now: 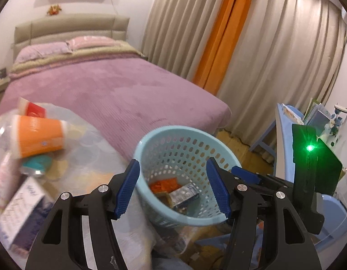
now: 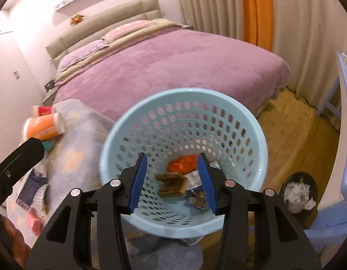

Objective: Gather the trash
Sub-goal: 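Carry both items over the wastebasket and open both tools to drop them, then grasp the pink packet with the left tool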

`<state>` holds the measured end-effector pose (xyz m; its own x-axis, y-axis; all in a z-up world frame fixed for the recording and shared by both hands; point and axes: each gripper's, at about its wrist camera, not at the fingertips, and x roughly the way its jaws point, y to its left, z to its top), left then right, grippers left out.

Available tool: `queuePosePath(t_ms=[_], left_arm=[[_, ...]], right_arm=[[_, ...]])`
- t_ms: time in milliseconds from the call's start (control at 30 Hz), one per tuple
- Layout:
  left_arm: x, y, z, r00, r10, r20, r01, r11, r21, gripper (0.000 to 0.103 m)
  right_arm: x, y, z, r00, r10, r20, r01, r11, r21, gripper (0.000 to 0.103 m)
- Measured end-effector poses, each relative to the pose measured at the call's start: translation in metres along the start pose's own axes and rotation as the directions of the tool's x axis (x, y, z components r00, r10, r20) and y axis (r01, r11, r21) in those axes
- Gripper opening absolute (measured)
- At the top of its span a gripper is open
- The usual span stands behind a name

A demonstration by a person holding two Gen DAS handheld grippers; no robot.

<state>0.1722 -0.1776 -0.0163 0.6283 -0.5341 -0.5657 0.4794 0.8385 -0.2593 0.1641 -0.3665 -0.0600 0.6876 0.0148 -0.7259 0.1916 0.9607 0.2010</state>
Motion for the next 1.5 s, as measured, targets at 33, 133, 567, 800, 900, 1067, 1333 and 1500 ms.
queuePosePath(t_ms=[33,133,567,800,900,1067,1333,1500], left_arm=[[-0.009,0.001,-0.001,1.000,0.011,0.014,-0.011,1.000,0.005,0.063],[-0.033,0.007,-0.004,0.998,0.037,0.044,-0.038,0.999,0.012,0.065],[-0.134,0.087,-0.057,0.966,0.241,0.099,-0.227,0.965,-0.132,0.087],[-0.137,0.120,-0.107,0.957,0.291,-0.005,-0.286,0.938,-0.196,0.087],[-0.129,0.127,-0.123,0.958,0.283,-0.042,-0.285,0.933,-0.219,0.087],[-0.107,0.128,-0.135,0.952,0.287,-0.103,-0.303,0.932,-0.201,0.086],[-0.090,0.125,-0.143,0.937,0.321,-0.139,-0.339,0.931,-0.136,0.059],[-0.101,0.133,-0.143,0.950,0.286,-0.125,-0.305,0.936,-0.176,0.054]], right_arm=[[-0.003,0.006,0.000,1.000,0.005,0.006,-0.005,1.000,-0.010,0.043],[-0.014,0.028,-0.003,0.999,0.028,0.030,-0.026,0.998,-0.063,0.043],[-0.037,0.101,-0.028,0.984,0.172,0.038,-0.162,0.967,-0.198,0.046],[-0.031,0.121,-0.050,0.979,0.202,-0.002,-0.198,0.956,-0.217,0.047],[-0.030,0.129,-0.060,0.977,0.211,-0.013,-0.208,0.950,-0.232,0.047],[-0.025,0.146,-0.073,0.970,0.241,-0.035,-0.241,0.933,-0.266,0.052],[-0.018,0.179,-0.077,0.953,0.296,-0.063,-0.300,0.895,-0.331,0.056],[-0.003,0.199,-0.059,0.936,0.344,-0.077,-0.350,0.878,-0.328,0.057]])
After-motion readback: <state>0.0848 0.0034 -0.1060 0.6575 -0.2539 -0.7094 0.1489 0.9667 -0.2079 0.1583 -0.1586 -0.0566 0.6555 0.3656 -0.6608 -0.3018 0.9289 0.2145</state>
